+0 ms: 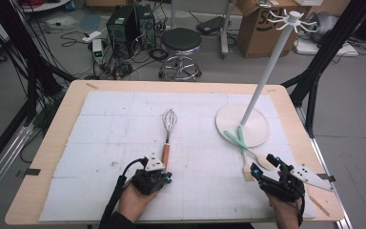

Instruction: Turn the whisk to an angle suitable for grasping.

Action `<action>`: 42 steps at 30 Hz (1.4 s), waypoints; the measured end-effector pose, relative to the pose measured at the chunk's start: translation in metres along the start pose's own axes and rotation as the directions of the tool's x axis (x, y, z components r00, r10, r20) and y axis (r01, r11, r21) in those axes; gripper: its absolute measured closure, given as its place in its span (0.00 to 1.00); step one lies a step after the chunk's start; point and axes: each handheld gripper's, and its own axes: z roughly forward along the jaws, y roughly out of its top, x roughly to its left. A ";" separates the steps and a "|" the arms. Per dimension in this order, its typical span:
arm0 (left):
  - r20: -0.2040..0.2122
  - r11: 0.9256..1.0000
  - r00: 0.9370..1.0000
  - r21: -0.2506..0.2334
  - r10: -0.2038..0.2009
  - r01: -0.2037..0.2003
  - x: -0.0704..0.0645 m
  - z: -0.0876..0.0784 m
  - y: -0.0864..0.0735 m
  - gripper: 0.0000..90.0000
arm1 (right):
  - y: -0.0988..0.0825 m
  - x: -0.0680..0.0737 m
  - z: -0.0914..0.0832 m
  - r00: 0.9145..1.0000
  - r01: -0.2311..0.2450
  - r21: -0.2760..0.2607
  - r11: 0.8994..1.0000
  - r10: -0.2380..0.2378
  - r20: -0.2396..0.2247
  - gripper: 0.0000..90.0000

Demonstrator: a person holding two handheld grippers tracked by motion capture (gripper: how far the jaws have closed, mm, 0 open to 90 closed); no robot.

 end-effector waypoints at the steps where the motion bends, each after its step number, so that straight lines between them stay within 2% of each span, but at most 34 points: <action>1: -0.008 1.000 1.000 -0.003 -0.011 0.011 0.003 -0.003 -0.002 1.00 | 0.000 0.000 0.000 1.000 0.001 0.000 1.000 -0.001 -0.002 0.24; 7: -0.053 0.997 0.996 -0.035 -0.074 0.072 0.027 -0.017 -0.012 1.00 | 0.000 0.001 0.000 1.000 0.004 0.001 1.000 -0.004 -0.003 0.24; 8: -0.071 0.994 0.993 -0.049 -0.098 0.095 0.034 -0.021 -0.015 1.00 | 0.000 0.001 0.000 1.000 0.003 0.002 1.000 -0.003 -0.002 0.24; 9: -0.071 0.994 0.993 -0.049 -0.098 0.095 0.034 -0.021 -0.015 1.00 | 0.000 0.001 0.000 1.000 0.001 0.003 1.000 -0.001 -0.002 0.24; 11: -0.103 0.992 0.988 -0.051 -0.118 0.113 0.047 -0.029 -0.019 1.00 | 0.000 0.001 0.001 1.000 0.003 0.002 1.000 -0.003 0.000 0.24; 12: -0.103 0.992 0.988 -0.051 -0.118 0.113 0.047 -0.029 -0.019 1.00 | 0.000 0.002 0.001 1.000 0.003 0.002 1.000 -0.003 0.000 0.24; 13: -0.123 0.989 0.983 -0.061 -0.138 0.131 0.055 -0.033 -0.022 1.00 | 0.000 0.002 0.001 1.000 0.004 0.003 1.000 -0.004 0.001 0.24; 16: -0.141 0.987 0.978 -0.072 -0.156 0.147 0.063 -0.038 -0.024 1.00 | 0.000 0.002 0.001 1.000 0.003 0.004 1.000 -0.003 0.001 0.24; 18: -0.157 0.983 0.972 -0.085 -0.177 0.166 0.071 -0.042 -0.027 1.00 | 0.000 0.002 0.001 1.000 0.004 0.004 1.000 -0.004 0.001 0.24; 19: -0.173 0.977 0.964 -0.102 -0.203 0.187 0.078 -0.045 -0.029 1.00 | -0.001 0.002 0.001 1.000 0.003 0.005 1.000 -0.003 0.001 0.24; 20: -0.173 0.977 0.964 -0.102 -0.203 0.187 0.078 -0.045 -0.029 1.00 | -0.001 0.002 0.001 1.000 0.001 0.008 1.000 -0.001 0.000 0.24; 25: -0.208 0.967 0.948 -0.131 -0.241 0.218 0.091 -0.048 -0.030 1.00 | -0.001 0.002 0.002 1.000 0.005 0.006 1.000 -0.005 -0.001 0.24; 26: -0.209 0.966 0.947 -0.135 -0.245 0.220 0.093 -0.048 -0.029 1.00 | -0.001 0.003 0.002 1.000 0.002 0.007 1.000 -0.002 0.000 0.24; 30: -0.255 0.964 0.932 -0.139 -0.256 0.227 0.099 -0.049 -0.029 1.00 | -0.001 0.003 0.002 1.000 0.004 0.011 1.000 -0.004 -0.004 0.24; 31: -0.277 0.964 0.925 -0.140 -0.259 0.228 0.103 -0.049 -0.029 1.00 | -0.001 0.003 0.002 1.000 0.004 0.011 1.000 -0.004 -0.002 0.24; 32: -0.277 0.964 0.925 -0.140 -0.259 0.228 0.103 -0.049 -0.029 1.00 | -0.001 0.003 0.002 1.000 0.004 0.011 1.000 -0.004 -0.002 0.24; 36: -0.325 0.962 0.906 -0.138 -0.270 0.237 0.110 -0.049 -0.029 1.00 | -0.001 0.003 0.002 1.000 0.009 0.010 1.000 -0.009 -0.004 0.24; 42: -0.366 0.952 0.880 -0.160 -0.303 0.261 0.126 -0.049 -0.026 1.00 | -0.001 0.003 0.003 1.000 0.009 0.013 1.000 -0.009 -0.004 0.24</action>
